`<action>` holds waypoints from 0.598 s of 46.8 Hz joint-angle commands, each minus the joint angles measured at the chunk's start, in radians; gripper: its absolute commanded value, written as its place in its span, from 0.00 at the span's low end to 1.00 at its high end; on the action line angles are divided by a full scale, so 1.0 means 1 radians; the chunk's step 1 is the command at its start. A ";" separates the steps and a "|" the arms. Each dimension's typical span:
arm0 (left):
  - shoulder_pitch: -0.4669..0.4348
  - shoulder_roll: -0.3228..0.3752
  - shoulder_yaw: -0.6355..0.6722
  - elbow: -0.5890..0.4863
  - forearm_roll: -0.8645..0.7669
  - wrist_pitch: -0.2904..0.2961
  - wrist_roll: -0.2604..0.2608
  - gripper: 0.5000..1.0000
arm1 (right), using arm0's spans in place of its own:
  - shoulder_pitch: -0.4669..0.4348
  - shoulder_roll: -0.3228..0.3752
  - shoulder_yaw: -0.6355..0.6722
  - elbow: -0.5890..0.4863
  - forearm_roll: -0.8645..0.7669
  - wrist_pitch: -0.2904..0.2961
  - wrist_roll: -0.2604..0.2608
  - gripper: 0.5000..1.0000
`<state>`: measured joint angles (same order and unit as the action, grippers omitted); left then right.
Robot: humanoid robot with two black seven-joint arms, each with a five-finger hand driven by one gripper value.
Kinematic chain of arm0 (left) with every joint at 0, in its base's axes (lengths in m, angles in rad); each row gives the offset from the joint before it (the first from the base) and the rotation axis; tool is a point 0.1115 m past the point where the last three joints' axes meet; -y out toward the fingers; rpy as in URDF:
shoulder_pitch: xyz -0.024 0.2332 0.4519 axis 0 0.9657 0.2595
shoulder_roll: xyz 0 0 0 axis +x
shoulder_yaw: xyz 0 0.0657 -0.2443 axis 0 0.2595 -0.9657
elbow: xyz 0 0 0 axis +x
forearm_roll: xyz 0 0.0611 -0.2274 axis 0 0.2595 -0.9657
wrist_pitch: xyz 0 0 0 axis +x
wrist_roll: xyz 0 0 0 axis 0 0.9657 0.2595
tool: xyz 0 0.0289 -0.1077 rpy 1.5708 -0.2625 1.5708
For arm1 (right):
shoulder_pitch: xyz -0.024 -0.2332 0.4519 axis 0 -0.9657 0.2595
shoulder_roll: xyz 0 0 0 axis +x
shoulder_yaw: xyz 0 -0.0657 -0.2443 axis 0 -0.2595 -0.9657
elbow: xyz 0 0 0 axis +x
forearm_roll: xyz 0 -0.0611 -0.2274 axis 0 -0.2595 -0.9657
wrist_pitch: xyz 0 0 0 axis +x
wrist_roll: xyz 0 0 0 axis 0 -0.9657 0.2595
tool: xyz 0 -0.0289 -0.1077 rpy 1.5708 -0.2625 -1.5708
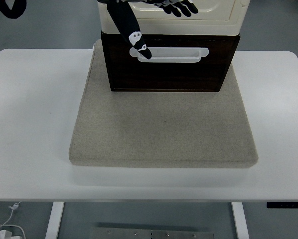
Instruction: Open the drawer under the combination cabinet
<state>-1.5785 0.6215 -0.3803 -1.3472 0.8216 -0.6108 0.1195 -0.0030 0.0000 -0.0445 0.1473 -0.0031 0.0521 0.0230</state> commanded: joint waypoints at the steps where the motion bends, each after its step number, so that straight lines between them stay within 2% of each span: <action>1: -0.002 -0.014 0.000 0.000 0.001 0.000 0.015 1.00 | 0.000 0.000 0.000 0.000 0.000 0.000 0.000 0.86; 10: 0.003 -0.049 -0.002 0.000 -0.022 0.000 0.097 1.00 | 0.000 0.000 0.000 0.000 0.000 0.000 0.000 0.86; 26: 0.006 -0.095 0.006 -0.001 -0.180 0.000 0.213 1.00 | 0.000 0.000 0.000 0.000 0.000 0.000 0.000 0.86; 28: 0.005 -0.100 0.008 0.000 -0.205 0.020 0.224 1.00 | 0.000 0.000 0.000 0.000 0.000 0.000 0.000 0.86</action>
<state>-1.5702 0.5279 -0.3772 -1.3474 0.6518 -0.6109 0.3275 -0.0035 0.0000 -0.0445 0.1473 -0.0031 0.0521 0.0230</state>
